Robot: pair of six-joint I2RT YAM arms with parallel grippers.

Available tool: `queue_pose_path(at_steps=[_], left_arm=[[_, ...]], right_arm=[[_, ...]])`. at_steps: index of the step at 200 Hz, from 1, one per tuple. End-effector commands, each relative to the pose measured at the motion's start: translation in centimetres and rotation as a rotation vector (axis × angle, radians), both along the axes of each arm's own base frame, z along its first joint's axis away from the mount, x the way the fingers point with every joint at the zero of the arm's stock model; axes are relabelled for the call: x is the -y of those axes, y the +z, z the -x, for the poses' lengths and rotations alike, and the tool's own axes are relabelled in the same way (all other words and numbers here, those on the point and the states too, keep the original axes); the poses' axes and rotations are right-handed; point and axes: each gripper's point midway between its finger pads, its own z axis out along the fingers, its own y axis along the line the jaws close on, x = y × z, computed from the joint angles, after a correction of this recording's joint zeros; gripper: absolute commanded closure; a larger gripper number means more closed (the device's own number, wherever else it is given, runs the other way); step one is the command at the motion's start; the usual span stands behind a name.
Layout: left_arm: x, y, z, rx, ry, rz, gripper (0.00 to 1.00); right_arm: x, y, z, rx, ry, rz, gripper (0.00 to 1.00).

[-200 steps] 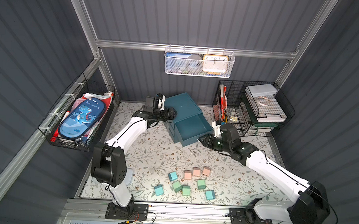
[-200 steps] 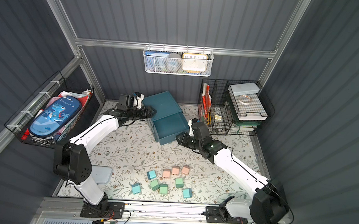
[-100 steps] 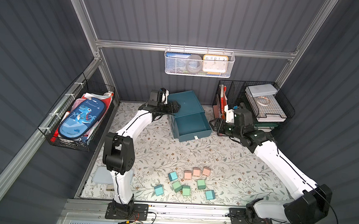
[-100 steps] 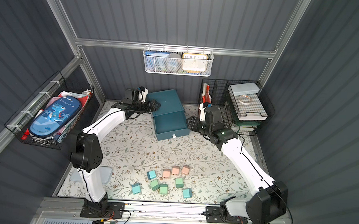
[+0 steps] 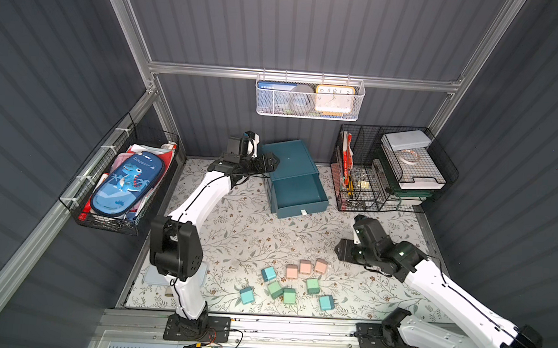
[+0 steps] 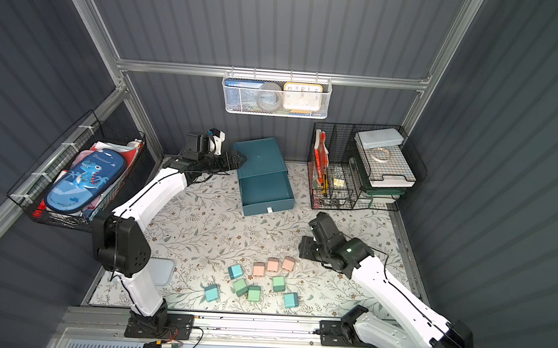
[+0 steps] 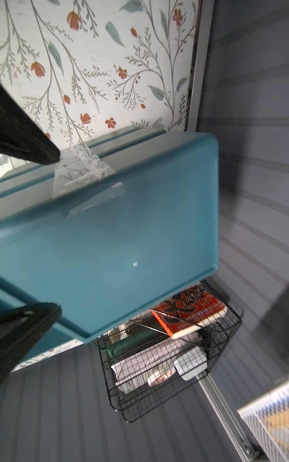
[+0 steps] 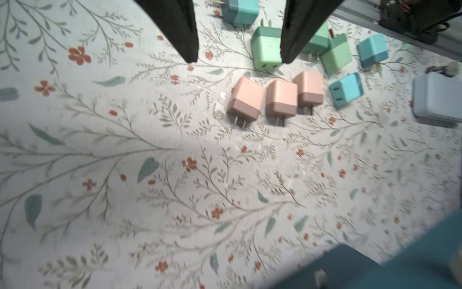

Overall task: Place the plugs into the drawer by color
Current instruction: Pick up the plug from the center of the board.

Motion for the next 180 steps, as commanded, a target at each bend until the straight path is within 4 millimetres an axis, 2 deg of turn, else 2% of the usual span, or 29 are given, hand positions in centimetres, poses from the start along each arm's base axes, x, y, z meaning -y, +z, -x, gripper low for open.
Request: queue_pose_path(at_steps=[1, 19, 42, 66, 72, 140, 180], left_arm=[[0.1, -0.1, 1.1, 0.005, -0.003, 0.007, 0.08], [0.1, -1.4, 1.5, -0.014, -0.008, 0.006, 0.08], [0.0, -2.5, 1.8, -0.031, -0.013, -0.007, 0.08], [-0.2, -2.8, 2.0, -0.033, -0.014, -0.025, 0.08], [-0.2, -2.8, 2.1, -0.034, -0.015, -0.027, 0.08], [-0.3, -3.8, 2.3, -0.058, -0.025, -0.051, 0.07], [-0.3, -3.6, 2.4, -0.050, -0.023, -0.056, 0.07]], right_arm=[[-0.7, -2.1, 1.0, -0.019, -0.057, 0.019, 0.38], [-2.1, -3.2, 1.3, -0.027, -0.042, 0.048, 0.31], [-2.7, -4.1, 1.0, -0.021, -0.084, 0.094, 0.18], [-3.1, -4.9, 0.8, -0.015, -0.163, 0.049, 0.24], [-3.2, -5.9, 0.7, -0.029, -0.177, 0.060, 0.24], [-3.3, -8.3, 0.2, -0.104, -0.251, 0.168, 0.31], [-3.9, -8.4, 0.1, -0.118, -0.239, 0.168, 0.33]])
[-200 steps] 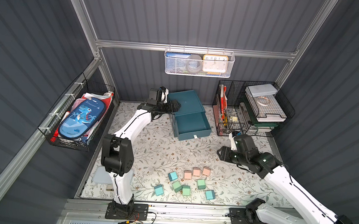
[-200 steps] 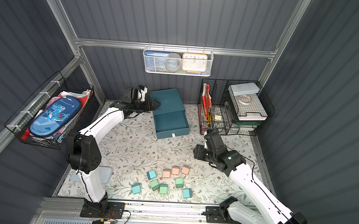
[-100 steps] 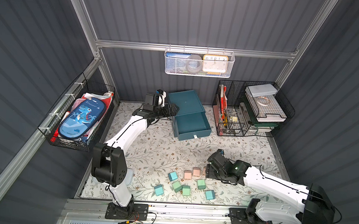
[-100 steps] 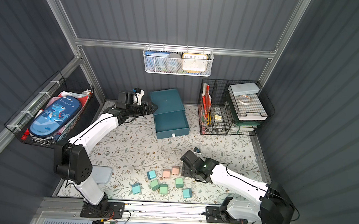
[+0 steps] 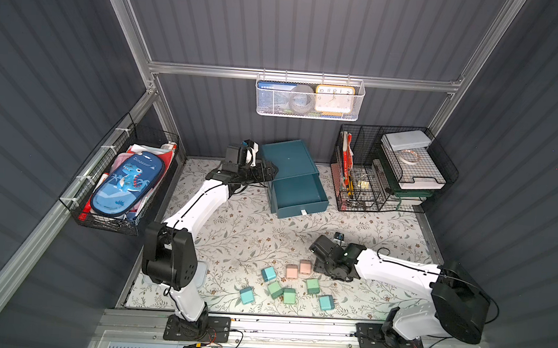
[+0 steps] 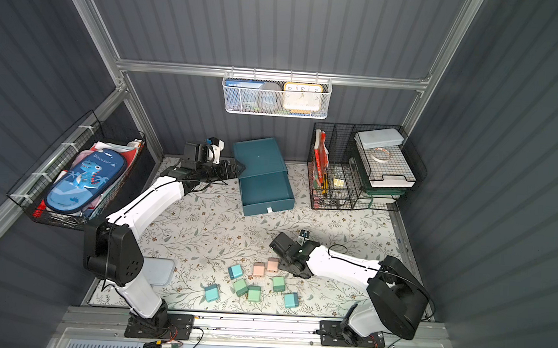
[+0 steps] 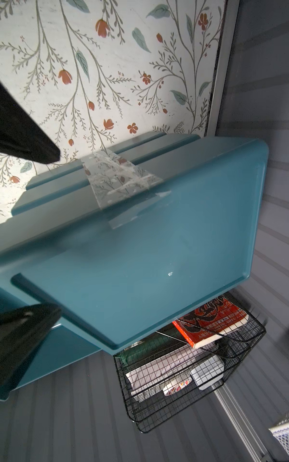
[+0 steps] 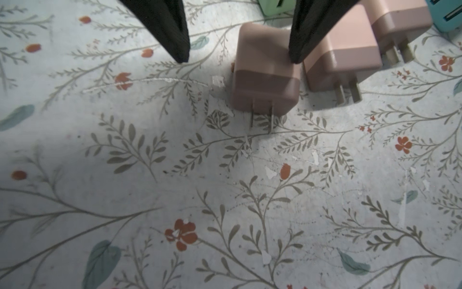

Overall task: Place the plugs into the drawer by color
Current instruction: Pick up the plug from the center of the board.

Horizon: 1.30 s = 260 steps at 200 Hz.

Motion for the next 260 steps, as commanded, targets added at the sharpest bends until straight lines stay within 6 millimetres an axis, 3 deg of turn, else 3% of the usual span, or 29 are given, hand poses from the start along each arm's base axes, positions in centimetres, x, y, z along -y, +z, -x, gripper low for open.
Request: queue_pose_path(at_steps=[1, 41, 119, 158, 195, 223, 260], left_arm=[[0.0, -0.2, 0.5, 0.000, -0.014, -0.024, 0.07], [0.0, 0.0, 0.5, 0.007, -0.013, -0.023, 0.07], [0.0, -0.3, 0.5, 0.002, -0.013, -0.024, 0.07], [-0.1, -0.5, 0.4, -0.001, -0.010, -0.028, 0.07], [-0.4, -0.5, 0.1, -0.004, 0.010, -0.045, 0.07], [-0.9, -0.8, -0.3, -0.020, 0.032, -0.083, 0.08], [-1.7, 1.5, -0.4, 0.038, 0.078, -0.137, 0.07]], right_arm=[[0.0, 0.7, -0.1, 0.010, -0.012, 0.005, 0.33], [-0.7, 1.8, -0.3, 0.049, 0.009, -0.026, 0.32], [-1.0, -0.2, -0.5, 0.006, 0.029, 0.032, 0.32], [-1.3, -0.9, -0.7, -0.010, 0.055, 0.057, 0.39], [-0.6, -1.4, -0.5, -0.013, 0.060, 0.085, 0.56], [0.0, -1.7, -0.3, -0.016, 0.054, 0.093, 0.59], [0.9, -0.6, 0.0, 0.002, 0.067, 0.089, 0.60]])
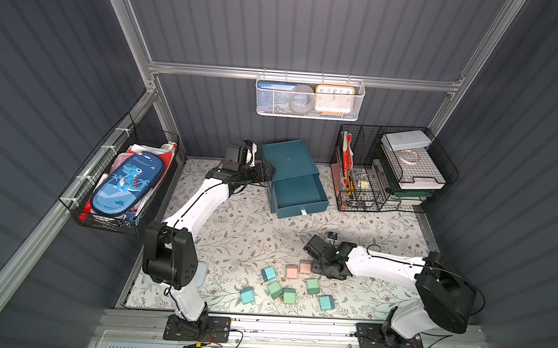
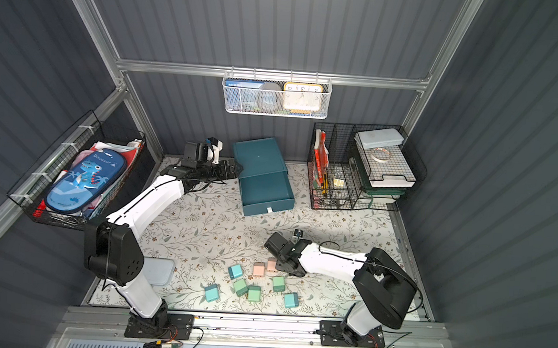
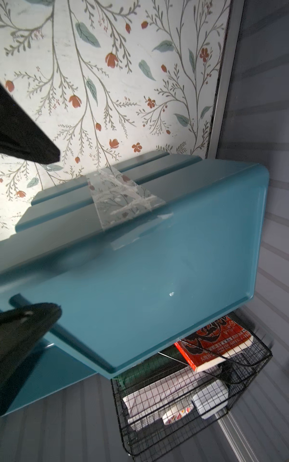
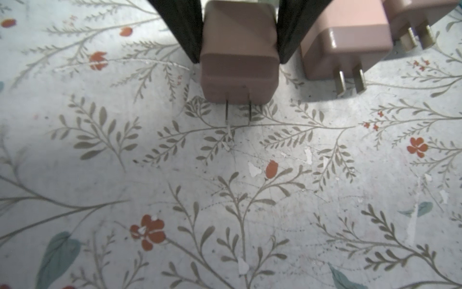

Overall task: Place the plugs into the drawer by color
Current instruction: Pick up the plug from the center of the board, then place the plug in the drawer.

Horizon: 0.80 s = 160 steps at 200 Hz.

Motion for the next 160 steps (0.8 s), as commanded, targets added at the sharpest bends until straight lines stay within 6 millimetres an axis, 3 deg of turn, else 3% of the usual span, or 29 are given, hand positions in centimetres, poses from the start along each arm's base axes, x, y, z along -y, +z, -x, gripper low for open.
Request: queue_pose_path(at_steps=[1, 27, 60, 116, 136, 160], left_arm=[[-0.6, 2.0, 0.0, 0.050, 0.022, -0.064, 0.07], [-1.3, 3.8, -0.3, 0.098, 0.052, -0.093, 0.06], [-1.3, 2.6, -0.6, 0.074, 0.053, -0.116, 0.05], [-1.1, -0.7, -0.9, 0.005, 0.038, -0.148, 0.05], [-1.1, -1.2, -1.0, -0.002, 0.035, -0.153, 0.06], [-1.1, -1.3, -1.1, 0.000, 0.033, -0.165, 0.06]], right_arm=[[1.6, 0.7, 0.3, 0.011, 0.007, 0.034, 0.60], [2.3, 2.4, 0.2, 0.032, 0.031, 0.042, 0.60], [2.7, 6.0, -0.5, 0.090, 0.104, 0.040, 0.62], [3.6, 16.1, -4.2, 0.236, 0.222, 0.022, 0.65], [2.7, 19.5, -6.1, 0.270, 0.272, -0.007, 0.65], [0.1, 23.3, -8.8, 0.311, 0.371, -0.035, 0.65]])
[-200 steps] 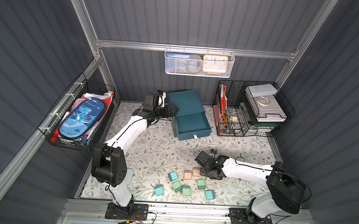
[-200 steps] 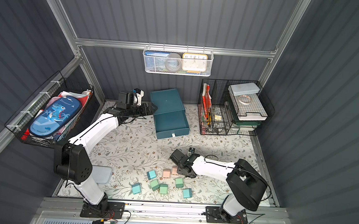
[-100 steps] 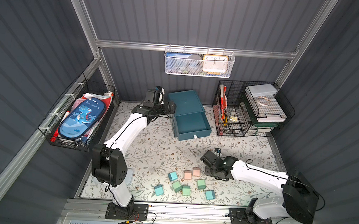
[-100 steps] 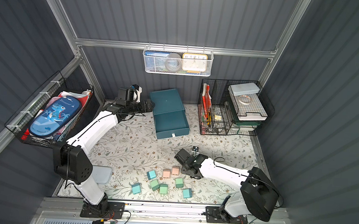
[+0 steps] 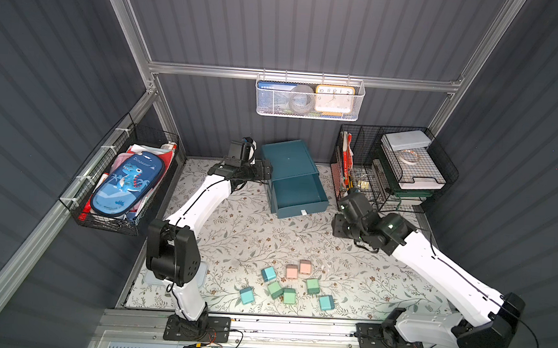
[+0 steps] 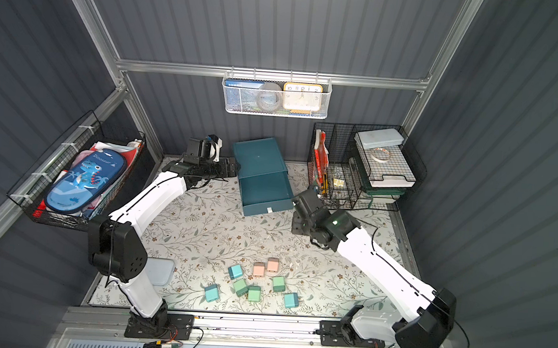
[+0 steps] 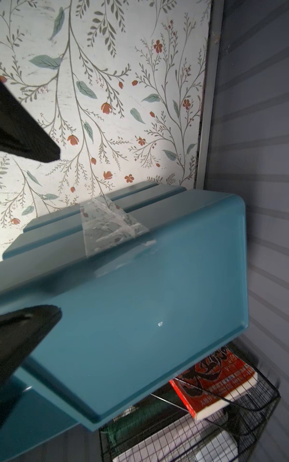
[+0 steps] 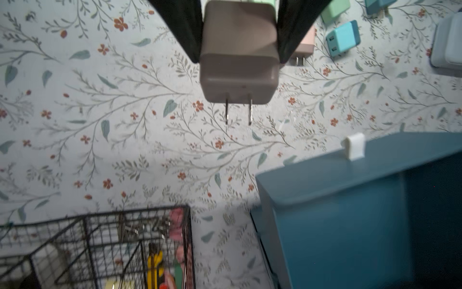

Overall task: Place the plugs into the drawer by color
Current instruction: Place the plug in the drawer.

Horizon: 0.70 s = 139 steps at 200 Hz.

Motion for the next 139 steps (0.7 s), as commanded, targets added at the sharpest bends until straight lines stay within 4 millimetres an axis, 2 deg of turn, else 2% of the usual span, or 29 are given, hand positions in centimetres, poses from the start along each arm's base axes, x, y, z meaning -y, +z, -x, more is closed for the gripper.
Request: queue_pose_path(at_steps=[1, 11, 21, 55, 80, 96, 110, 139], left_arm=[[0.0, -0.7, 0.2, -0.015, -0.016, -0.038, 0.06], [0.0, -0.8, 0.2, -0.017, -0.017, -0.039, 0.06], [0.0, -0.9, 0.2, -0.019, -0.018, -0.041, 0.06], [0.0, -0.9, 0.2, -0.016, -0.022, -0.043, 0.06], [0.2, -0.8, 0.3, -0.009, -0.033, -0.039, 0.06], [0.3, -0.7, 0.3, -0.007, -0.036, -0.037, 0.06], [0.2, -0.7, 0.3, -0.007, -0.036, -0.043, 0.06], [0.2, -1.0, 0.3, -0.015, -0.035, -0.047, 0.05]], right_arm=[[-2.0, 1.8, -1.2, -0.009, 0.165, 0.059, 0.65], [-3.2, 3.3, -2.5, 0.015, 0.202, 0.048, 0.65], [-4.7, 3.9, -3.8, 0.018, 0.245, 0.045, 0.65], [-7.7, 4.4, -7.7, 0.011, 0.336, 0.093, 0.65], [-6.8, 4.0, -9.5, -0.045, 0.338, 0.247, 0.66], [-7.9, 3.5, -10.6, -0.039, 0.351, 0.196, 0.71], [-8.9, 3.1, -11.2, -0.018, 0.366, 0.153, 0.72], [-8.5, 1.8, -11.7, -0.055, 0.362, 0.148, 0.71]])
